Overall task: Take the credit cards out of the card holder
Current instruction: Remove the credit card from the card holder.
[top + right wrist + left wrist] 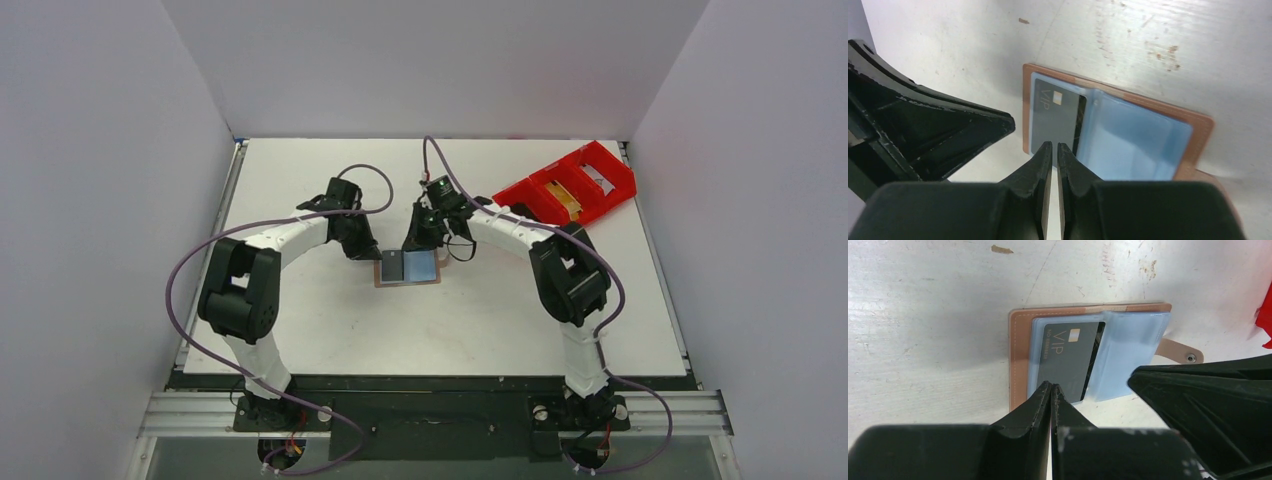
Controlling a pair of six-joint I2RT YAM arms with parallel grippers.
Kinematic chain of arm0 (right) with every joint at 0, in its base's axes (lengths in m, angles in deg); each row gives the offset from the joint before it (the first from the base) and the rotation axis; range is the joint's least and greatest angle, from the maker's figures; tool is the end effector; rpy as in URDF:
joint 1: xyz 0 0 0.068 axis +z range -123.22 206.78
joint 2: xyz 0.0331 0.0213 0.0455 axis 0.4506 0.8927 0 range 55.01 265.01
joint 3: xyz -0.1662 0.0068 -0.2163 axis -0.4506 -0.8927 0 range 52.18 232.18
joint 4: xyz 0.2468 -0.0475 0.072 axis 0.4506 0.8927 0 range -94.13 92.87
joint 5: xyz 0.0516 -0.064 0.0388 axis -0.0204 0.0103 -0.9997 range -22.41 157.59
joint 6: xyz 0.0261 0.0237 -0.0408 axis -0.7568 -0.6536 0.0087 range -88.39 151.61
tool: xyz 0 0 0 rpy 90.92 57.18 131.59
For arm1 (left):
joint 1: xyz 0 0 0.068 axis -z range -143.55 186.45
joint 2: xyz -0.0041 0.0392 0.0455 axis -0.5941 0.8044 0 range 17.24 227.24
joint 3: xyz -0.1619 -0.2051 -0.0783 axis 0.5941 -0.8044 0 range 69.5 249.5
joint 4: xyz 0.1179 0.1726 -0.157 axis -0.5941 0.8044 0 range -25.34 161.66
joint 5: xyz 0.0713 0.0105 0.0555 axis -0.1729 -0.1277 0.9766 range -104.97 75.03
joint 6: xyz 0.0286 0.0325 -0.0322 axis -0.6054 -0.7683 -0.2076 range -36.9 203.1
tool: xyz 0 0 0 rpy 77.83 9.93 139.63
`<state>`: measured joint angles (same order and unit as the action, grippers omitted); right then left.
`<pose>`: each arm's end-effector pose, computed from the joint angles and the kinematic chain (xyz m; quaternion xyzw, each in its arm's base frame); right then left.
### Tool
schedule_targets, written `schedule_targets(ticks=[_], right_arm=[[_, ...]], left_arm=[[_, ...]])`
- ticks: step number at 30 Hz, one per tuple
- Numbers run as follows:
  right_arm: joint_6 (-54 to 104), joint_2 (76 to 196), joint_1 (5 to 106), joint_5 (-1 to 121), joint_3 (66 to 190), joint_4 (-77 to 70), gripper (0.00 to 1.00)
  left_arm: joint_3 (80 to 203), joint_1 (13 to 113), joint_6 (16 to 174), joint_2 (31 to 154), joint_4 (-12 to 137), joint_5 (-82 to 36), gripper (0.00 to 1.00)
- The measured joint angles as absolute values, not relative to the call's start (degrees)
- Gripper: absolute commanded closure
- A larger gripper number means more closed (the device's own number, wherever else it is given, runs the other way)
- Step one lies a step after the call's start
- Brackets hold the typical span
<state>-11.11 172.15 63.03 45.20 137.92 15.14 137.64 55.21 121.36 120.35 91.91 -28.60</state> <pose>0.3537 0.2762 0.1893 -0.0131 0.9260 0.3510 0.1385 0.3434 -0.1255 0.1833 -0.1351 0.9548 -0.2150 0.1546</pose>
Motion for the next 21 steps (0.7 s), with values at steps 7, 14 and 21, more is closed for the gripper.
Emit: schedule_targets(ticks=[7, 14, 21], right_arm=[[-11.2, 175.8, 65.1, 44.6, 139.8, 16.3, 0.90], [-11.2, 177.4, 65.0, 44.7, 139.8, 17.2, 0.89], [-11.2, 177.5, 64.6, 44.7, 139.4, 17.1, 0.88]], left_arm=[[137.3, 55.3, 121.4, 120.5, 91.9, -28.5, 1.00], [137.3, 55.3, 121.4, 121.8, 91.4, -28.4, 1.00], [136.7, 55.3, 121.4, 123.4, 90.8, -28.3, 1.00]])
